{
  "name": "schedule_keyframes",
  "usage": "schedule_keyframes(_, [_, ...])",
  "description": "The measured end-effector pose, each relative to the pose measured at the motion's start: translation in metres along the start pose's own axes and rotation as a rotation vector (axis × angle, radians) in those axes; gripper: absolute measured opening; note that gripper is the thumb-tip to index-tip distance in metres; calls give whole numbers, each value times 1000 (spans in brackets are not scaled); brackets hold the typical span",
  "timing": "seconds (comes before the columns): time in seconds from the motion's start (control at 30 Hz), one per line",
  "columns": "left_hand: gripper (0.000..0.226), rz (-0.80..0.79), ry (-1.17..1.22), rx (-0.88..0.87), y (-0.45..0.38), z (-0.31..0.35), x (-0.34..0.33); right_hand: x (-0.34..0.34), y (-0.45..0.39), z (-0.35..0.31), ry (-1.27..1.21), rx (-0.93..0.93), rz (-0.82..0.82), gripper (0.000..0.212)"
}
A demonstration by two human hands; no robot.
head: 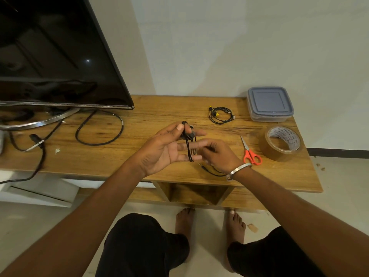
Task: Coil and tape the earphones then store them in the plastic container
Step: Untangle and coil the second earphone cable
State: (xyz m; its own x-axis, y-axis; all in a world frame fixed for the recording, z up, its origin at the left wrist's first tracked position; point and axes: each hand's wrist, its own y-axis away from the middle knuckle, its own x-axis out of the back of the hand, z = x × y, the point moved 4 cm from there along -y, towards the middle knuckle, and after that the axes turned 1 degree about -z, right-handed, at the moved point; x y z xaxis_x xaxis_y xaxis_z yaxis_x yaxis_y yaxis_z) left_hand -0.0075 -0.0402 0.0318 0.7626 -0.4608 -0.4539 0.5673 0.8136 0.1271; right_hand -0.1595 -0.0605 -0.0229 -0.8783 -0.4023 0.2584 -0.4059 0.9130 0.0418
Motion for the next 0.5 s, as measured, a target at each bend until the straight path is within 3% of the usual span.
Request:
schedule_keyframes(0.17, [20, 109, -70, -70, -3, 2, 6, -15, 8, 3, 49, -38, -139, 17])
schedule_keyframes(0.37, [20, 224, -328, -67, -1, -3, 15, -15, 12, -6, 94, -27, -268, 19])
schedule_keyframes(0.5, [24, 250, -459, -49, 1, -6, 18, -6, 11, -18, 37, -4, -280, 18])
